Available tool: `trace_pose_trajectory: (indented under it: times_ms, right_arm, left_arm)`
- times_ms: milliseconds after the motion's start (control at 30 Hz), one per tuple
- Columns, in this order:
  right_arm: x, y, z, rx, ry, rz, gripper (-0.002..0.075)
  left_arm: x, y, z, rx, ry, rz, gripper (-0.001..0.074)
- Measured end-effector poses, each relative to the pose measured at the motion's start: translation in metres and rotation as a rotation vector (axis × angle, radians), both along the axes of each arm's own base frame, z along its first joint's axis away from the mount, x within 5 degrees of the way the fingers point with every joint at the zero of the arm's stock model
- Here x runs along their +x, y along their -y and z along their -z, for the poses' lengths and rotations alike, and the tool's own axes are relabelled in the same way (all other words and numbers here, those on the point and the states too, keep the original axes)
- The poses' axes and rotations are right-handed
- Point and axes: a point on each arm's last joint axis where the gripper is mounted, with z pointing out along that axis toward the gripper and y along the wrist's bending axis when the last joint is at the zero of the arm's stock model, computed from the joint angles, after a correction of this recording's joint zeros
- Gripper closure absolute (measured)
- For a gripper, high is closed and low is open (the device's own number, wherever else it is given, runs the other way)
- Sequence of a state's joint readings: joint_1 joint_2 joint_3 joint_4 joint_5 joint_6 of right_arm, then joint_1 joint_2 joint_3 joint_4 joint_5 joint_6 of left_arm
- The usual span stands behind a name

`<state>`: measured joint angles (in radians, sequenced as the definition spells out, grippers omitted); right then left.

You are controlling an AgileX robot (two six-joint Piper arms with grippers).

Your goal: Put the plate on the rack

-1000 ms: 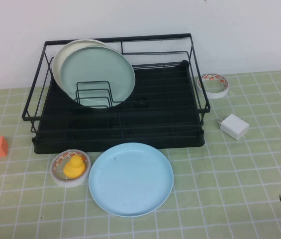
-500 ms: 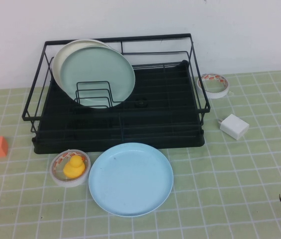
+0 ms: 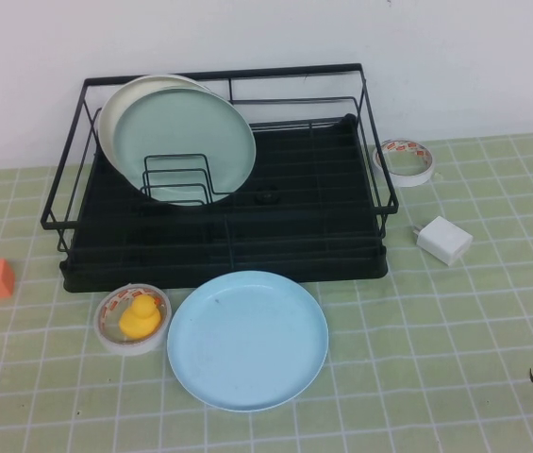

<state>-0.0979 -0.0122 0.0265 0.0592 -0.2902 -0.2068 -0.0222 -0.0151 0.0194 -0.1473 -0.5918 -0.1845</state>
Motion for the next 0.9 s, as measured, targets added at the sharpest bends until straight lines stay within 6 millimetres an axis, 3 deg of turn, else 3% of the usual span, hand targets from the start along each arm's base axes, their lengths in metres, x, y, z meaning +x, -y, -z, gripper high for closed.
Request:
trace_pose_trajectory:
  times_ms: [167, 333, 500, 733, 900]
  right_arm:
    - [-0.003, -0.002, -0.018, 0.023, -0.095, -0.019, 0.0728]
    - [-0.012, -0.004, -0.047, 0.029, -0.228, -0.037, 0.0728]
    - [0.002, -0.005, -0.057, 0.043, -0.514, -0.063, 0.0728]
    - [0.042, -0.022, -0.044, 0.135, -0.891, -0.290, 0.0728]
    - [0.071, -0.042, -0.031, 0.250, -1.007, -0.550, 0.0728]
  left_arm:
    - [0.005, 0.000, 0.000, -0.025, -0.146, 0.016, 0.0738]
    - [0.004, 0.007, -0.034, 0.097, -0.358, 0.036, 0.0738]
    - [0.024, 0.012, -0.048, 0.142, -0.636, 0.090, 0.0738]
    - [0.065, 0.014, -0.025, 0.134, -0.934, 0.126, 0.0738]
    - [0.083, 0.017, -0.011, 0.012, -1.066, 0.178, 0.0738]
